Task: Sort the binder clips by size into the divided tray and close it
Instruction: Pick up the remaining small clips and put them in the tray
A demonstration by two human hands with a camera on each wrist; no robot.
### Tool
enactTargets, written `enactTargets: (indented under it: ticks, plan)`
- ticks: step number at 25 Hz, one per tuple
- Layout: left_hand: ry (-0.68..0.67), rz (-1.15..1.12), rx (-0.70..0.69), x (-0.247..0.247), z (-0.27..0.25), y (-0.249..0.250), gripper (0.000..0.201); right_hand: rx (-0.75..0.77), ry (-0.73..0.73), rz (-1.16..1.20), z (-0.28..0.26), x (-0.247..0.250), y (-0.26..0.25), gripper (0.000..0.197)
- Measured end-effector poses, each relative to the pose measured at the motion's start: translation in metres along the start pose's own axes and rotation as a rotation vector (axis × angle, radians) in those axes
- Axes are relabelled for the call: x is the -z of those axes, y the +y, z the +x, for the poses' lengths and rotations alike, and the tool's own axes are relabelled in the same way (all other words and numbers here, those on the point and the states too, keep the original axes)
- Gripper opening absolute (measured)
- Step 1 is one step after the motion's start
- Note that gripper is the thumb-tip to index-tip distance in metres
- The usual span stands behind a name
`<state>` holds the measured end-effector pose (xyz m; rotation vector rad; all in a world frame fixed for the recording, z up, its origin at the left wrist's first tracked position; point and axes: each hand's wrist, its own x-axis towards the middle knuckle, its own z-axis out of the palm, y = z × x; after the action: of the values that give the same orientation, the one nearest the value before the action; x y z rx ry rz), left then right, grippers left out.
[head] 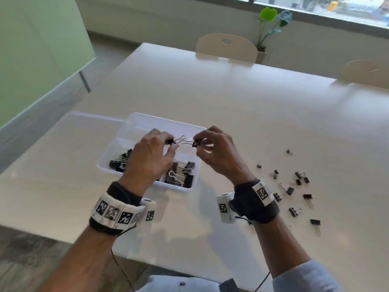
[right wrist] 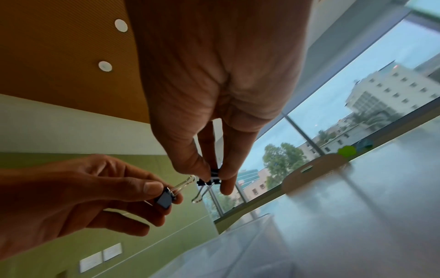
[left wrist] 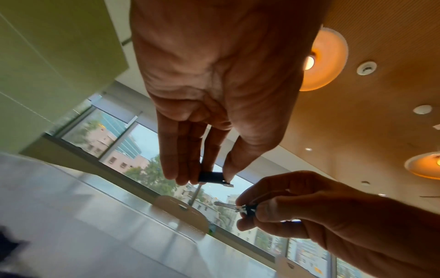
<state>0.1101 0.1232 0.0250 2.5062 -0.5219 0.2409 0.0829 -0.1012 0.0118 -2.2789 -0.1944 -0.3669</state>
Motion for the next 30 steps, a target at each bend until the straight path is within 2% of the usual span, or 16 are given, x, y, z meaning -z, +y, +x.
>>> enactTargets:
  ticks: [4, 7, 11, 15, 21, 26, 30]
  plan:
    - [0.061, 0.116, 0.158, 0.036, -0.028, -0.064, 0.03, 0.089, -0.124, -0.066, 0.027, -0.063, -0.042, 0.024]
    - [0.046, 0.204, 0.231, 0.051, -0.038, -0.095, 0.032, 0.093, -0.177, -0.142, 0.044, -0.101, -0.066, 0.023]
    - [-0.012, 0.268, 0.248, 0.053, -0.042, -0.121, 0.03, 0.07, -0.233, -0.278, 0.057, -0.143, -0.084, 0.025]
    - [-0.091, 0.287, 0.256, 0.047, -0.041, -0.127, 0.032, 0.042, -0.24, -0.322, 0.051, -0.159, -0.083, 0.032]
    - [-0.042, 0.203, 0.186, 0.04, -0.031, -0.098, 0.029, 0.021, -0.145, -0.283, 0.023, -0.126, -0.063, 0.023]
    - [-0.056, 0.095, 0.021, 0.01, -0.011, -0.037, 0.03, -0.055, -0.036, -0.302, -0.011, -0.063, -0.03, 0.017]
    - [-0.125, 0.067, -0.107, -0.025, 0.0, 0.021, 0.03, -0.164, 0.091, -0.311, -0.042, -0.007, 0.009, 0.011]
